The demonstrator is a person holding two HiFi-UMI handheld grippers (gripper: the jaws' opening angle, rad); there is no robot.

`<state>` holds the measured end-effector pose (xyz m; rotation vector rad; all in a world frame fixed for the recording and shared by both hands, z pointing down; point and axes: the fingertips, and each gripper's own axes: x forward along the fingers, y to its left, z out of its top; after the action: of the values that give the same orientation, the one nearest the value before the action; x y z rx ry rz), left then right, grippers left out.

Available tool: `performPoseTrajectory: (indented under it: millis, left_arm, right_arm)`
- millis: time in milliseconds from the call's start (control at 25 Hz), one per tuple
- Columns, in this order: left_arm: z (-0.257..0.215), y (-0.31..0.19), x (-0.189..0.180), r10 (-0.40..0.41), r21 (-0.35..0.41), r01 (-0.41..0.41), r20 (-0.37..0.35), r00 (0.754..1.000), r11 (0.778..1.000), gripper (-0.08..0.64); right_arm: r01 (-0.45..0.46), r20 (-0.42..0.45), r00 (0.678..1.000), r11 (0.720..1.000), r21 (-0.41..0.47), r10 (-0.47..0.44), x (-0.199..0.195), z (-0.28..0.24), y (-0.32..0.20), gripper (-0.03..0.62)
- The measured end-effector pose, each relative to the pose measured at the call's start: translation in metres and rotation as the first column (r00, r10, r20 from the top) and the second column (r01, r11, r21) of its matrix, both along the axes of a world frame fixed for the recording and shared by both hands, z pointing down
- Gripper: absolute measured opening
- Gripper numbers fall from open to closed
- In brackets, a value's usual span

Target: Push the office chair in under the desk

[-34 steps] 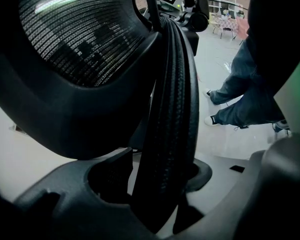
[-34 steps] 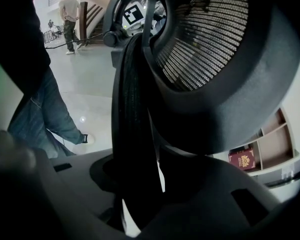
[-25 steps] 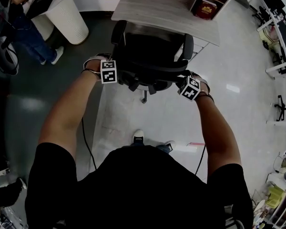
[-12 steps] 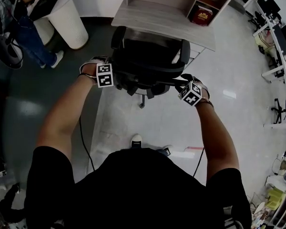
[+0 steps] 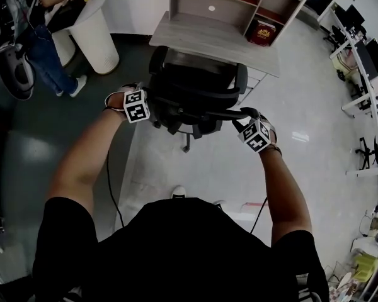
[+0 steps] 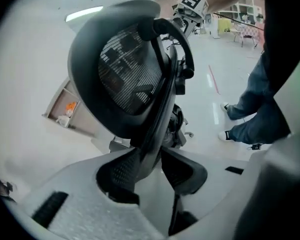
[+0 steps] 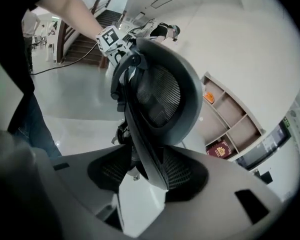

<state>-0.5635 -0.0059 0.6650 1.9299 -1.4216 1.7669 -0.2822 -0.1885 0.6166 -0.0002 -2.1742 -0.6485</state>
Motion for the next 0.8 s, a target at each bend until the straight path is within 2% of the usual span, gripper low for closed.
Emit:
performPoseTrajectory:
  millis: [120, 240, 400, 560, 680, 800]
  left_arm:
    - [-0.015, 0.01, 0.015, 0.0, 0.047, 0.002, -0.037, 0.999, 0.999, 0.129]
    - [-0.03, 0.017, 0.028, -0.01, 0.118, 0.02, -0.079, 0.997, 0.993, 0.098]
    - [-0.051, 0.02, 0.048, -0.017, 0.211, 0.044, -0.128, 0.992, 0.976, 0.071]
    - [-0.076, 0.016, 0.064, -0.053, 0.329, 0.127, -0.224, 0.973, 0.936, 0.051]
    - [-0.095, 0.011, 0.073, -0.084, 0.397, 0.218, -0.329, 0.941, 0.891, 0.043]
    - [-0.108, 0.009, 0.076, -0.098, 0.427, 0.286, -0.411, 0.906, 0.858, 0.041]
  right_arm:
    - [-0.037, 0.063, 0.997, 0.999, -0.034, 0.039, 0.006, -0.017, 0.005, 0.2]
    - [-0.069, 0.129, 0.989, 0.997, -0.037, 0.073, 0.011, -0.034, 0.009, 0.171]
    - [-0.136, 0.26, 0.955, 0.989, -0.057, 0.146, 0.015, -0.063, 0.012, 0.075]
    - [-0.184, 0.367, 0.903, 0.973, -0.143, 0.224, 0.015, -0.086, 0.017, 0.041]
    - [-0.19, 0.406, 0.882, 0.968, -0.162, 0.241, 0.014, -0.095, 0.024, 0.031]
    - [-0.209, 0.426, 0.864, 0.961, -0.184, 0.269, 0.014, -0.102, 0.026, 0.015]
